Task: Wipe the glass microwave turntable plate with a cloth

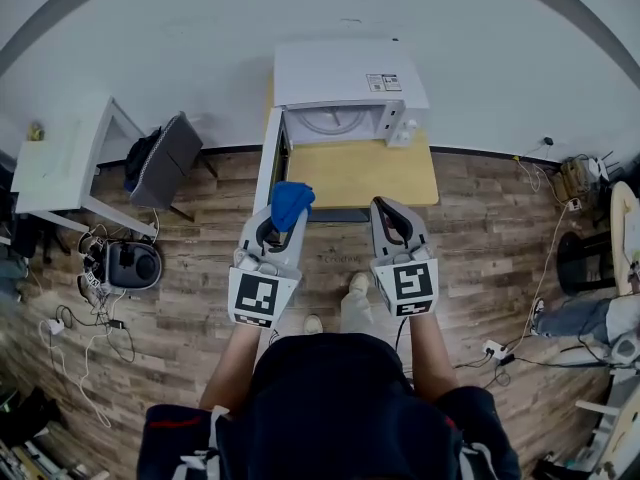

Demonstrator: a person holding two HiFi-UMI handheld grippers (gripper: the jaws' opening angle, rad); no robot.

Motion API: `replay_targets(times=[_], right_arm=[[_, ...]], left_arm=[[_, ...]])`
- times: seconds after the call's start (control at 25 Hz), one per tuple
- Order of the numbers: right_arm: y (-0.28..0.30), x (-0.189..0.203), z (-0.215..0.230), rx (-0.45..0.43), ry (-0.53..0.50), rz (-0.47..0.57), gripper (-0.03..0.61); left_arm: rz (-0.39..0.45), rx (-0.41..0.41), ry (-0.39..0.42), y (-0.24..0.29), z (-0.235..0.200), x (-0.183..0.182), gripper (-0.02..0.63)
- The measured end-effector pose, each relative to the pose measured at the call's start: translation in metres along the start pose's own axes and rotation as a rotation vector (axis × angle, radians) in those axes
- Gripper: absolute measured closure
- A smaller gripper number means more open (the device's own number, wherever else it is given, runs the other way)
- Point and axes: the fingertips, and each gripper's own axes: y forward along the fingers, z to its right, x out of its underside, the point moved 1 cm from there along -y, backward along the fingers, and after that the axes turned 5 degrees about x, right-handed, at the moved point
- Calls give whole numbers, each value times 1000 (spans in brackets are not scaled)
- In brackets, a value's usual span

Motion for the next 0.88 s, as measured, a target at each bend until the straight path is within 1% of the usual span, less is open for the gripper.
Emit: replay_targets(times=[0.2,0.6,0.88], right_arm=[[28,1,22,-37,2,13,571],[84,-3,74,-110,-21,37,571],[113,12,101,-175,-9,22,571]], left_arm=[[-17,-24,19,31,-6,0,557],[-51,-115,-3,87,-24,0,557],[-84,-159,-29,128,-26,10,557]])
